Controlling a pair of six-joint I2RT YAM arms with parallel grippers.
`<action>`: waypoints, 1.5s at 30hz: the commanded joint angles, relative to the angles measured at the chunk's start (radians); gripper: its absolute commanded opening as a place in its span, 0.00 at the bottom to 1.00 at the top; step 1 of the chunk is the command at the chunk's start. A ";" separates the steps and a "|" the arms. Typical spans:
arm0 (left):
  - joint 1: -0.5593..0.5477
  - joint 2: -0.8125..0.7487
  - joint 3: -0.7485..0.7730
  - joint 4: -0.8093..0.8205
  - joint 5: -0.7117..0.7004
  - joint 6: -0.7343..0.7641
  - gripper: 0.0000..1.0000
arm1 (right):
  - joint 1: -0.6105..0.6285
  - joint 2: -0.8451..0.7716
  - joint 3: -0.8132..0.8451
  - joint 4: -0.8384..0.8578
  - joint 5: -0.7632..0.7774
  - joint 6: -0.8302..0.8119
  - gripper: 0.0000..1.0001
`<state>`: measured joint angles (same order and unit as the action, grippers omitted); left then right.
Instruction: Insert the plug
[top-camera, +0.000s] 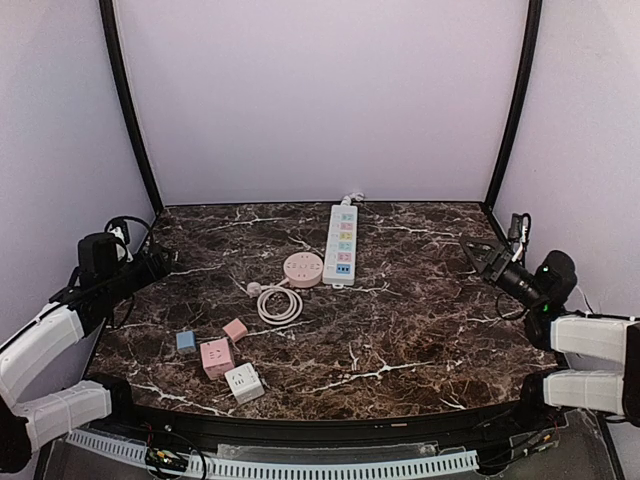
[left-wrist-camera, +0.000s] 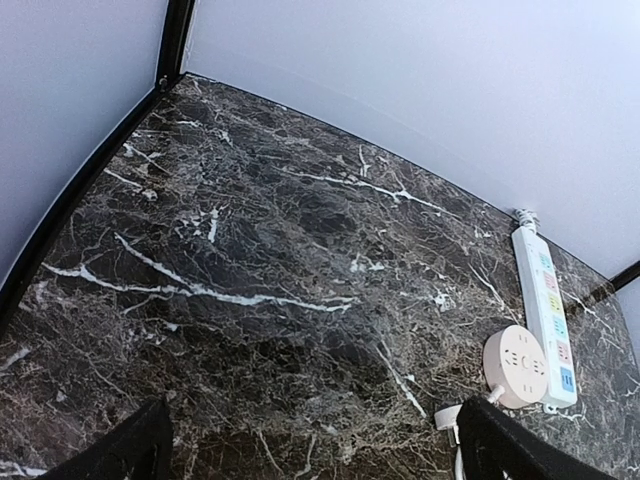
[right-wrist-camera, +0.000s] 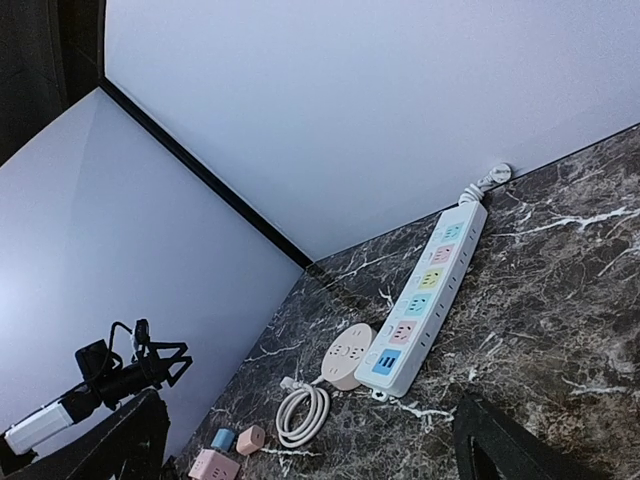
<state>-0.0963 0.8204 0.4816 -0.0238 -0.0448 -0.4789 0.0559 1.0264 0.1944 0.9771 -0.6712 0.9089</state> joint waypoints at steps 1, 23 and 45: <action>-0.003 -0.052 -0.005 -0.068 0.041 0.014 1.00 | -0.006 -0.031 0.003 -0.066 -0.004 0.032 0.99; -0.131 -0.097 -0.039 -0.134 0.198 0.010 0.94 | 0.095 -0.260 -0.072 -0.465 0.069 -0.005 0.99; -0.539 0.193 0.067 -0.095 0.064 0.053 0.91 | 0.683 -0.220 0.122 -0.724 0.529 -0.166 0.99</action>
<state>-0.5392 0.9283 0.4915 -0.1303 0.0761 -0.4507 0.6212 0.6979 0.2367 0.2604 -0.3073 0.7921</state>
